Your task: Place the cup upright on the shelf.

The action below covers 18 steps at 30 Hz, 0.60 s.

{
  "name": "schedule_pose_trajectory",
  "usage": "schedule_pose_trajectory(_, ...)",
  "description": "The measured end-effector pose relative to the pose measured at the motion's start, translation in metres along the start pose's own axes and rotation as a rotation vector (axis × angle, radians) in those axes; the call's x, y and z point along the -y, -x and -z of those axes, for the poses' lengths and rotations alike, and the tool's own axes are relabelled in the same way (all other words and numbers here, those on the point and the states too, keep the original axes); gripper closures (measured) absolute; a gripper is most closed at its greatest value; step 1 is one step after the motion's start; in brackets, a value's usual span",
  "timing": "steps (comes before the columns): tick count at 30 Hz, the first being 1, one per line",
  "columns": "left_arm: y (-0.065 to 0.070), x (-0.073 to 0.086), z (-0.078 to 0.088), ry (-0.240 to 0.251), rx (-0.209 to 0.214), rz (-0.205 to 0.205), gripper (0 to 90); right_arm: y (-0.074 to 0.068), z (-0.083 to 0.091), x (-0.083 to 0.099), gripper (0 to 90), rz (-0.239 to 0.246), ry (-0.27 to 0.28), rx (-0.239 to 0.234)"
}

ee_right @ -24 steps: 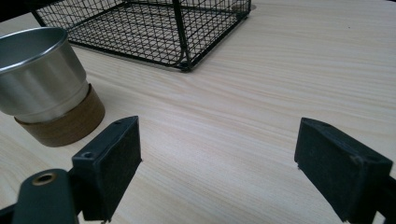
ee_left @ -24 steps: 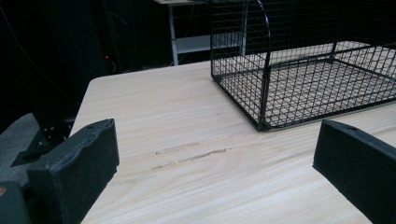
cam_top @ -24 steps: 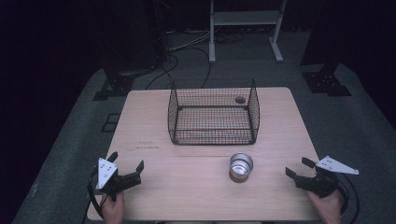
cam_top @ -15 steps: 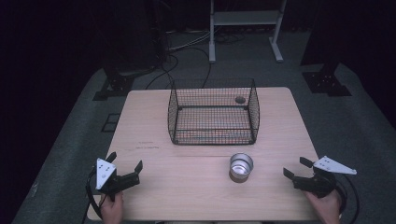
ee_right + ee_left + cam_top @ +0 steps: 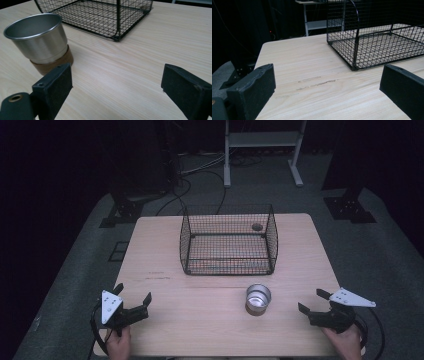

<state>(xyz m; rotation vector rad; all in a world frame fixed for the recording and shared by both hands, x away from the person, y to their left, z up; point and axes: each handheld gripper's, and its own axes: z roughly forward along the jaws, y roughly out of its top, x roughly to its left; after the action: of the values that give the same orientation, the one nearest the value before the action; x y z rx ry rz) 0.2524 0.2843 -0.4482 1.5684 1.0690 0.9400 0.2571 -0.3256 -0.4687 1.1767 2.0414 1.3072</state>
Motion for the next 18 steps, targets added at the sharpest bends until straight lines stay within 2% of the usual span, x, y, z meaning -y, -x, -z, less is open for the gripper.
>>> schedule_pose_trajectory(9,0.0,0.0,0.001,0.002,-0.002,0.001,0.0,-0.014,-0.005,-0.005,5.4,0.053,-0.017,-0.039)
schedule_pose_trajectory(13,-0.001,0.0,0.002,0.006,-0.007,0.007,0.0,-0.02,-0.009,-0.007,3.0,0.08,-0.029,-0.042)
schedule_pose_trajectory(18,-0.002,0.0,0.002,0.005,-0.005,0.007,0.0,-0.024,-0.011,-0.01,2.5,0.088,-0.033,-0.06)
